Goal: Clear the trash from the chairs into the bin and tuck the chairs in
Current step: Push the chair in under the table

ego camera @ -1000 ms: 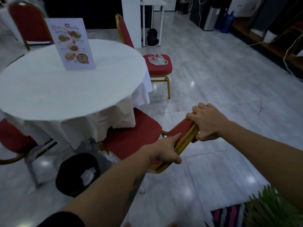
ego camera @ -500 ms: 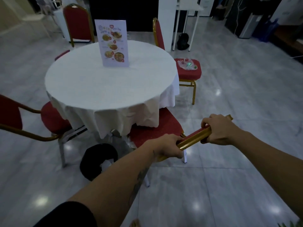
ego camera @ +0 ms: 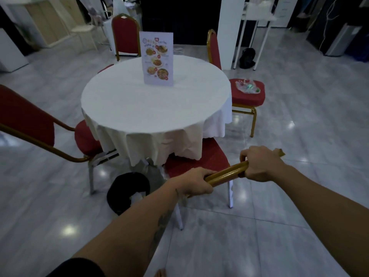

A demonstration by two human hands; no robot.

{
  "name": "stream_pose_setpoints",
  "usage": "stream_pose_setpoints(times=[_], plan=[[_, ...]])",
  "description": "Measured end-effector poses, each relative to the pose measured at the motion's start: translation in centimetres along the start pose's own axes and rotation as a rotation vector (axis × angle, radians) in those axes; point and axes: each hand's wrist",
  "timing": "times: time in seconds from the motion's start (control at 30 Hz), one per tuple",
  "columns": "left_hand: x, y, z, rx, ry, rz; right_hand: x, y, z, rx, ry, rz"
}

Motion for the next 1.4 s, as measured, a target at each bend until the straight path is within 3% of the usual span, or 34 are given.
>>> stream_pose_setpoints(times=[0.8, 1.4], plan=[[-3.9, 2.7, -1.6, 0.089, -0.003, 0.037, -1.4, 3.3, -0.3, -0.067, 0.162, -0.09], [-3.9, 3.5, -2.1, -0.021, 0.048, 0.038, -2.0, 4.2, -0.3, -0.104, 0.111, -0.079]])
Point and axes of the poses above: each hand's wrist, its own x-axis away from the middle knuckle, its own z-axis out of the back of the hand, y = z × x, and after that the axes turned 6 degrees about y, right-handed
